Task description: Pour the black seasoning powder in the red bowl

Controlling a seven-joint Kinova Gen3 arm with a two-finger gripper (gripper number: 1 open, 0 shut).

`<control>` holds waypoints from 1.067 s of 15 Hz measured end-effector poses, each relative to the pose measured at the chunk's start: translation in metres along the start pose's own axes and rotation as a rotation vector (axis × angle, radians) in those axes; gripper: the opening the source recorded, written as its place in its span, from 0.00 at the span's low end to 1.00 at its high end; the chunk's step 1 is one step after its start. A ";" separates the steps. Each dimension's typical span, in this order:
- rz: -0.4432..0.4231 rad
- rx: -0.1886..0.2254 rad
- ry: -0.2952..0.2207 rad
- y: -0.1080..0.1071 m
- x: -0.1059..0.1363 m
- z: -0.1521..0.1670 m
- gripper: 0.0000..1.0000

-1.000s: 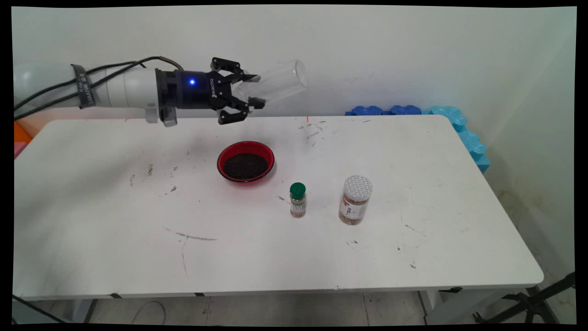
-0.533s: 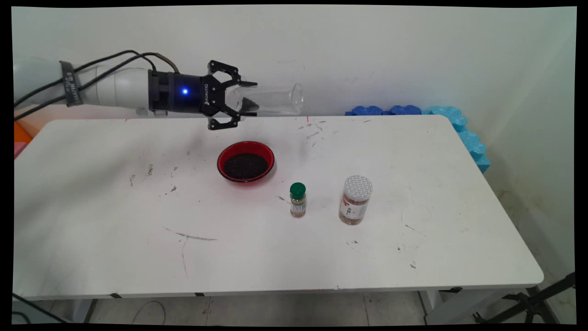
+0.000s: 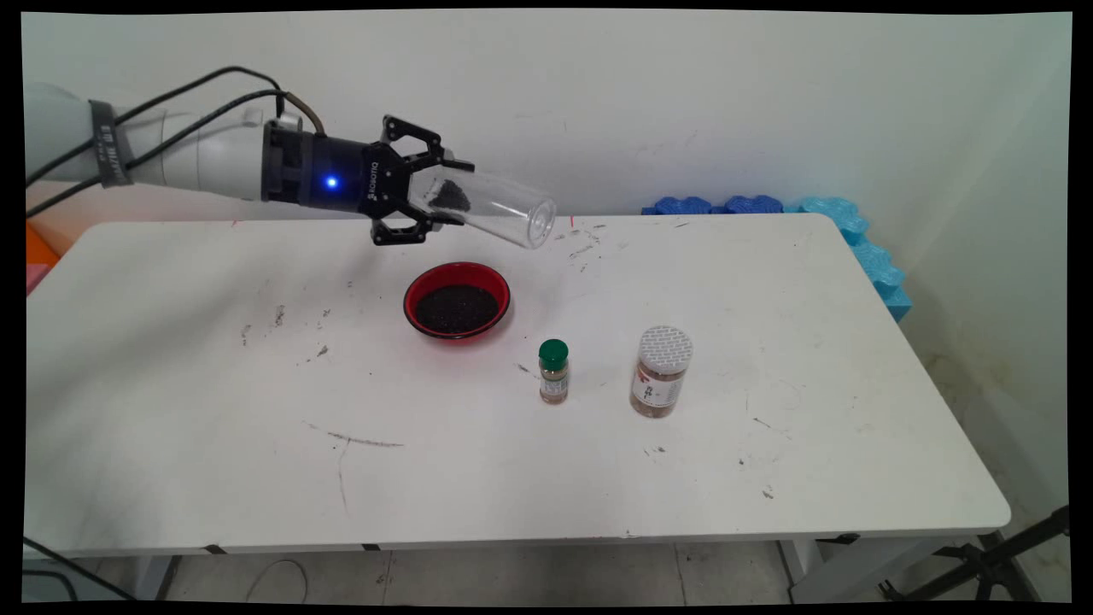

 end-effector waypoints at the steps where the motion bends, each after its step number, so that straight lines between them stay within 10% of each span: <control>1: 0.047 0.006 0.001 0.002 -0.001 -0.001 0.00; 16: 0.897 0.059 -0.038 0.049 -0.029 -0.032 0.00</control>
